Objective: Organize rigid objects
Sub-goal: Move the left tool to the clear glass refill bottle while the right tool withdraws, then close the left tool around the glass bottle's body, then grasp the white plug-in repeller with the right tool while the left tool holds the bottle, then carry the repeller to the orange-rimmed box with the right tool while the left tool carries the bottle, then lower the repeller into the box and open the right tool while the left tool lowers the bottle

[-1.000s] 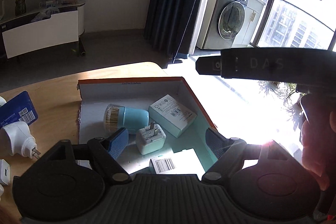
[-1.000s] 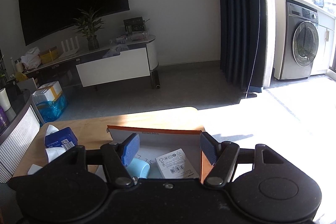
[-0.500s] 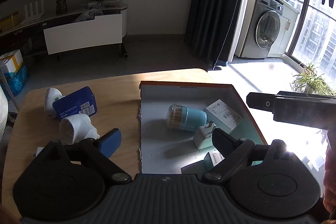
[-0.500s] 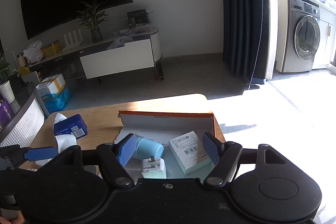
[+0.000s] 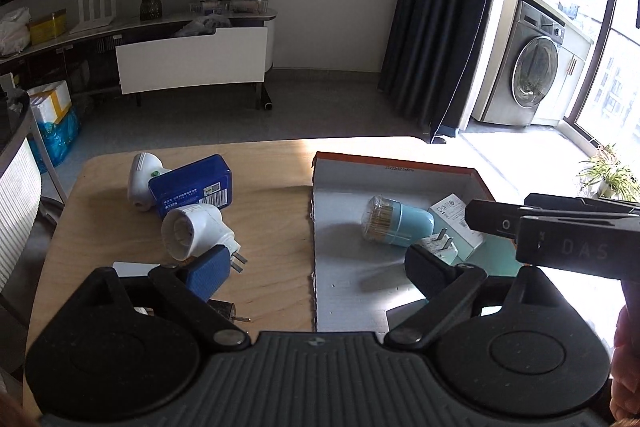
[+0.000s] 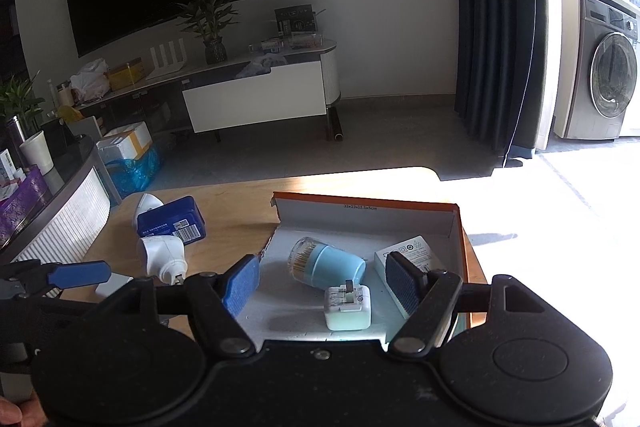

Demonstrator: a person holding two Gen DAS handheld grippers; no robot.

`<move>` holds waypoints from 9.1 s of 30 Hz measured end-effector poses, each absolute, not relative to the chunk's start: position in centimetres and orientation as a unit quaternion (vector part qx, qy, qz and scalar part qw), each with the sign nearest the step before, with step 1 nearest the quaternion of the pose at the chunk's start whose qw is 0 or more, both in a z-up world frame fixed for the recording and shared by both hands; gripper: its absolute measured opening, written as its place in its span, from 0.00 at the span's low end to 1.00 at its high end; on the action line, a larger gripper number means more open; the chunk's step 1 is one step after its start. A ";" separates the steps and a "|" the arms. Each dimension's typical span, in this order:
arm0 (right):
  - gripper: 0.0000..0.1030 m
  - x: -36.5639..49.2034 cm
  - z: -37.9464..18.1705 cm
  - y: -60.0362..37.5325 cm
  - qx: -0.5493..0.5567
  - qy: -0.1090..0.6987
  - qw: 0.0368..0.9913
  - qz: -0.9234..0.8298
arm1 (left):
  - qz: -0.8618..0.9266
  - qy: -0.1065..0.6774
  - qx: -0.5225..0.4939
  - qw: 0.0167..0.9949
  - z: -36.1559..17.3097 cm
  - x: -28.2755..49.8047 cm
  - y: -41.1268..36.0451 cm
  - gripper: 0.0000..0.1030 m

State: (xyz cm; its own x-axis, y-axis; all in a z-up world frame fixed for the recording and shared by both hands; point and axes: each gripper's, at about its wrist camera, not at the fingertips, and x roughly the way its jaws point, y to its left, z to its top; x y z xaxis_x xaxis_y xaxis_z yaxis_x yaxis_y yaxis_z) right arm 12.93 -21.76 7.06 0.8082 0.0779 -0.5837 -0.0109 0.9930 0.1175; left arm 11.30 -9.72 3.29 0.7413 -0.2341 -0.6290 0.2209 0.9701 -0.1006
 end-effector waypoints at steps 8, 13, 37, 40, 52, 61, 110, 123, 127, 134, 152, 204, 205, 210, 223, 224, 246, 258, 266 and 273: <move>0.81 13.5 6.8 -19.7 0.049 0.314 0.947 0.042 | -0.102 0.339 -0.012 0.935 3.3 10.9 -7.6 0.94; 0.81 13.8 6.7 -18.5 0.042 0.317 0.946 0.055 | -0.091 0.340 -0.016 0.936 3.3 10.7 -6.4 0.94; 0.81 13.6 3.9 -12.7 0.022 0.352 0.927 0.128 | -0.042 0.362 -0.042 0.930 -1.1 9.1 1.6 0.97; 0.81 13.5 3.2 -12.6 0.024 0.359 0.924 0.130 | -0.024 0.371 -0.045 0.927 -2.2 9.3 2.7 0.97; 0.81 13.8 2.2 -13.0 0.032 0.371 0.919 0.129 | 0.040 0.371 -0.079 0.924 -4.2 11.1 4.1 1.00; 0.81 13.9 1.6 -13.0 0.031 0.376 0.916 0.137 | 0.081 0.353 -0.117 0.925 -4.7 12.9 3.4 1.00; 0.90 23.9 0.2 -7.2 0.000 0.402 0.889 0.221 | 0.009 0.300 -0.085 0.950 -2.5 10.1 6.0 0.78; 0.90 30.2 -3.5 -4.7 0.009 0.434 0.871 0.232 | -0.003 0.296 -0.099 0.950 -2.6 10.7 6.2 0.78; 0.78 29.6 -3.4 -4.3 -0.004 0.427 0.873 0.236 | 0.000 0.296 -0.101 0.950 -2.6 10.8 6.3 0.78; 0.77 27.0 -1.8 -5.1 -0.009 0.405 0.889 0.214 | 0.004 0.295 -0.107 0.949 -2.0 10.6 6.2 0.78; 0.77 15.7 4.9 -10.0 0.005 0.329 0.930 0.162 | -0.036 0.267 -0.082 0.960 1.4 7.5 2.7 0.78; 0.77 0.8 6.5 -18.7 0.069 0.291 0.953 0.055 | -0.119 0.275 -0.027 0.954 2.2 1.7 -5.2 0.78; 0.77 0.7 6.6 -18.9 0.070 0.290 0.953 0.053 | -0.122 0.275 -0.026 0.953 2.2 1.6 -5.4 0.78; 0.77 0.6 6.6 -20.0 0.076 0.288 0.954 0.037 | -0.135 0.276 -0.021 0.951 2.1 1.7 -6.3 0.78; 0.77 1.0 6.4 -22.1 0.085 0.291 0.953 0.007 | -0.164 0.287 -0.013 0.944 1.9 2.7 -8.7 0.78; 0.77 1.1 6.4 -22.3 0.086 0.292 0.953 0.004 | -0.166 0.287 -0.012 0.943 1.9 2.7 -8.9 0.78; 0.77 3.3 6.9 -24.9 0.095 0.293 0.951 -0.021 | -0.194 0.295 -0.002 0.936 2.3 5.7 -11.3 0.78; 0.77 5.5 7.2 -25.5 0.095 0.292 0.951 -0.020 | -0.193 0.294 -0.003 0.936 2.9 7.5 -11.6 0.78; 0.77 6.8 7.2 -25.8 0.096 0.295 0.951 -0.018 | -0.192 0.297 -0.006 0.935 3.1 8.6 -11.9 0.78; 0.77 7.9 7.0 -26.0 0.097 0.297 0.950 -0.014 | -0.189 0.296 -0.006 0.936 3.2 9.4 -12.0 0.78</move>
State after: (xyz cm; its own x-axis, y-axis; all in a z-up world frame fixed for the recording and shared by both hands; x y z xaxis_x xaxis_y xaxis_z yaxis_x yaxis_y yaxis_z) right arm 7.85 -26.01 7.01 0.8232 0.0303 -0.5669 0.0844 0.9810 0.1749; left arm 9.37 -11.99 3.21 0.7526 -0.3577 -0.5528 0.3506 0.9284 -0.1233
